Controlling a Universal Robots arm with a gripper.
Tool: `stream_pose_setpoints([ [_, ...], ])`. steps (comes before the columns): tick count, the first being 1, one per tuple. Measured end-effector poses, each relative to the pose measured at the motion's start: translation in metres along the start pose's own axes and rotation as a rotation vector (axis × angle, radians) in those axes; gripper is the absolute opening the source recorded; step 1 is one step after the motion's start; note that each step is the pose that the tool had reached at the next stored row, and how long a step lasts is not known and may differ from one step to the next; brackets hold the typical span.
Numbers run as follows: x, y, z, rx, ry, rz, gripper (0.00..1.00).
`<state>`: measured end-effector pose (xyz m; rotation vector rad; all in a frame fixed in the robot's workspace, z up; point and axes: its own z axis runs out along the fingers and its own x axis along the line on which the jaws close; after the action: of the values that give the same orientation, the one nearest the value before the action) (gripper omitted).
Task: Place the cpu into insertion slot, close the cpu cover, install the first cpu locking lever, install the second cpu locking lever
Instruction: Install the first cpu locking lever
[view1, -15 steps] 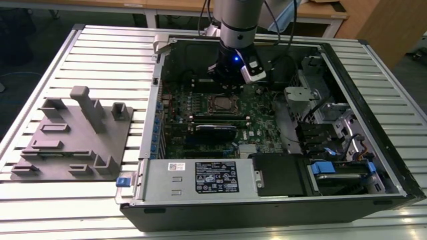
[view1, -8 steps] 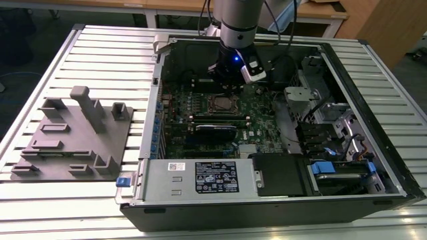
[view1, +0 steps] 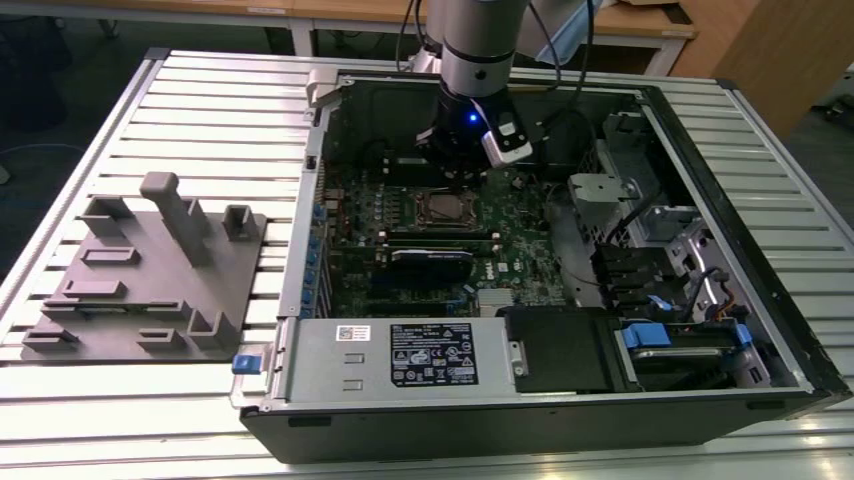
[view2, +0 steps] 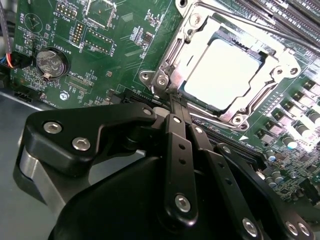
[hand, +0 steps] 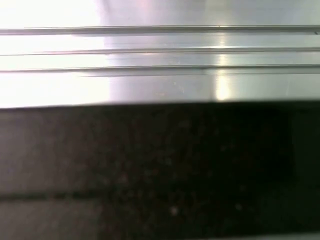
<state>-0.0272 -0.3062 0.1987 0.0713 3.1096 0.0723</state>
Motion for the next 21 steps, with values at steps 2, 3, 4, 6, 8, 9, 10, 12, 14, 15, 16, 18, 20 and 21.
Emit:
stream_pose_setpoints([
  [2, 0.0000, 0.0000, 0.0000, 0.0006, 0.0000, 0.000, 0.11],
  [3, 0.0000, 0.0000, -0.0001, 0.0006, 0.0000, 0.000, 0.11],
  [4, 0.0000, 0.0000, -0.0003, 0.0006, 0.0000, 0.000, 0.11],
  [6, 0.0000, 0.0001, -0.0007, 0.0004, -0.0001, 0.000, 0.11],
  [8, 0.0000, 0.0001, -0.0008, 0.0004, -0.0002, 0.000, 0.11],
  [9, 0.0000, 0.0001, -0.0009, 0.0004, -0.0001, 0.000, 0.11],
  [10, 0.0000, 0.0000, -0.0009, 0.0011, -0.0001, 0.000, 0.11],
  [12, 0.0000, 0.0000, -0.0009, 0.0049, -0.0002, 0.000, 0.11],
  [14, 0.0000, 0.0000, -0.0009, 0.0084, -0.0004, 0.000, 0.11],
  [15, 0.0000, 0.0000, -0.0009, 0.0099, -0.0005, 0.000, 0.11],
  [16, 0.0000, 0.0000, -0.0010, 0.0111, -0.0005, 0.000, 0.11],
  [18, 0.0000, 0.0000, -0.0009, 0.0133, -0.0006, 0.000, 0.11],
  [20, 0.0000, 0.0000, -0.0010, 0.0157, -0.0007, 0.000, 0.11],
  [21, 0.0000, 0.0000, -0.0009, 0.0167, -0.0008, 0.000, 0.11],
])
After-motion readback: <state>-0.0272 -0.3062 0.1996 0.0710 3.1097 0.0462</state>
